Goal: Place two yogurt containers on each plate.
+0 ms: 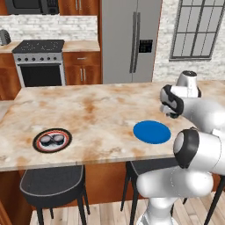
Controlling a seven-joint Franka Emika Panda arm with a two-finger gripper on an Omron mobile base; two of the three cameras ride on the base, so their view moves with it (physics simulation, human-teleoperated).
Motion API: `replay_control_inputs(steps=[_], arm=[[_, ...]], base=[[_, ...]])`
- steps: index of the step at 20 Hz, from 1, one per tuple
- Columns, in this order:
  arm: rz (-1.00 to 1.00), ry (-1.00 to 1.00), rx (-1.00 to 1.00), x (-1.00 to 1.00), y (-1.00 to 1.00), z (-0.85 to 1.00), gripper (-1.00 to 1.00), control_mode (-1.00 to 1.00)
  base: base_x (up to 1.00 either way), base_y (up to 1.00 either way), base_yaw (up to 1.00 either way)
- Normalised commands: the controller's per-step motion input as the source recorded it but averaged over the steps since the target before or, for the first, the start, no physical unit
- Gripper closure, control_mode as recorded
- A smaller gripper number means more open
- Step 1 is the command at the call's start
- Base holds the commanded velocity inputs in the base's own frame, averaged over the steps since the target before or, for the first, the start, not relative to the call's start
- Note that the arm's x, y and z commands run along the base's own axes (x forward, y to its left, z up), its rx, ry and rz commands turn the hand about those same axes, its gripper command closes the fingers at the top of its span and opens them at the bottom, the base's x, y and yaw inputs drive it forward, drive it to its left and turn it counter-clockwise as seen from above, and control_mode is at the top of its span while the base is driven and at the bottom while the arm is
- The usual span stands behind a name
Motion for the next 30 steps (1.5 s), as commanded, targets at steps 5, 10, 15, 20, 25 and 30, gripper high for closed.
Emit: replay_control_inputs(steps=[5, 10, 15, 20, 25, 30], arm=[[-0.1, 0.01, 0.05, 0.51, 0.94, -0.08, 1.0, -1.0], [-0.07, 0.21, 0.01, 0.45, 0.21, 0.02, 1.0, -1.0], [-0.02, 0.21, 0.13, 0.17, 0.0, -0.11, 1.0, -1.0], [0.01, 0.2, 0.01, 0.0, 0.0, -0.71, 1.0, -1.0], [0.05, 0.14, 0.03, 0.09, 0.02, -0.91, 1.0, -1.0], [0.05, 0.01, 0.03, -0.01, 0.13, -0.2, 1.0, -1.0]], base=[[0.0, 0.0, 0.0], [0.0, 0.0, 0.0], [0.0, 0.0, 0.0], [0.0, 0.0, 0.0], [0.0, 0.0, 0.0], [0.0, 0.0, 0.0]])
